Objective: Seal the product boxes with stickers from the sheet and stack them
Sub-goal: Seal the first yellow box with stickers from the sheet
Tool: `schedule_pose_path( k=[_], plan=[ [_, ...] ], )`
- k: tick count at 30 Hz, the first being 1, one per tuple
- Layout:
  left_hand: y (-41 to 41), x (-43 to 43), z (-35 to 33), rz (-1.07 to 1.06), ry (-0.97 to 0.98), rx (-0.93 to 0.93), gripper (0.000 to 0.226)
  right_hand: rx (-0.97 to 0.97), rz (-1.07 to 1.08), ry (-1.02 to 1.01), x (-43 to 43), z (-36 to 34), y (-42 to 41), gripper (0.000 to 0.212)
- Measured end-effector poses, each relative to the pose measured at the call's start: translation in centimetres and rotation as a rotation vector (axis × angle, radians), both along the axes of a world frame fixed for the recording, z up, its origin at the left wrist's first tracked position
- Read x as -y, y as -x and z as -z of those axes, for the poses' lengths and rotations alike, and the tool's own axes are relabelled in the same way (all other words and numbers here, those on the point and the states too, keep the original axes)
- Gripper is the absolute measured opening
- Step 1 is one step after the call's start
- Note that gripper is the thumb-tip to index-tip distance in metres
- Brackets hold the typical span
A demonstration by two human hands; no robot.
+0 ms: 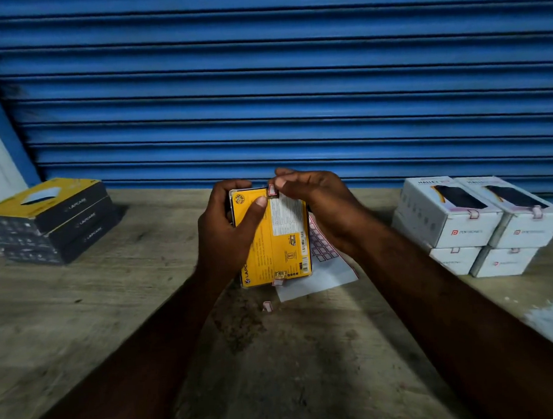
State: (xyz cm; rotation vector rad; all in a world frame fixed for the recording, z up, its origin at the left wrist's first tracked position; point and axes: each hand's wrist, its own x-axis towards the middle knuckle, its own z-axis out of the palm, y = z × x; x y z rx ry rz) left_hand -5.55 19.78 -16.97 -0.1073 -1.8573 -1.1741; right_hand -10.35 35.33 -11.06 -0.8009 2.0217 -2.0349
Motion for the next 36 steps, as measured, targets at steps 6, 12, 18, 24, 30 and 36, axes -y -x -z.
schedule_pose_path(
  k=[6, 12, 18, 24, 30, 36],
  plan=[
    [0.0, -0.1, 0.1, 0.001, 0.010, -0.003, 0.025, -0.092, 0.026, -0.019, 0.0, 0.3, 0.2, 0.011],
    [0.0, -0.2, 0.0, -0.020, 0.034, -0.031, 0.026, -0.151, 0.080, -0.006, 0.2, 1.0, 0.5, 0.015],
    [-0.2, -0.1, -0.2, -0.036, 0.098, -0.044, 0.031, -0.107, 0.087, 0.050, -0.1, 1.0, 0.1, 0.020],
    [-0.6, 0.1, -0.5, -0.008, 0.118, -0.073, 0.038, -0.007, 0.088, 0.048, -0.2, 0.5, -0.3, 0.030],
    [-0.9, -0.4, -1.0, 0.068, 0.113, -0.111, 0.038, 0.343, -0.103, 0.283, -0.2, -0.8, -0.4, 0.034],
    [-1.3, -1.5, -1.4, 0.132, 0.119, -0.167, 0.032, 0.310, -0.027, 0.287, 0.0, -1.4, -0.6, 0.029]
  ],
)
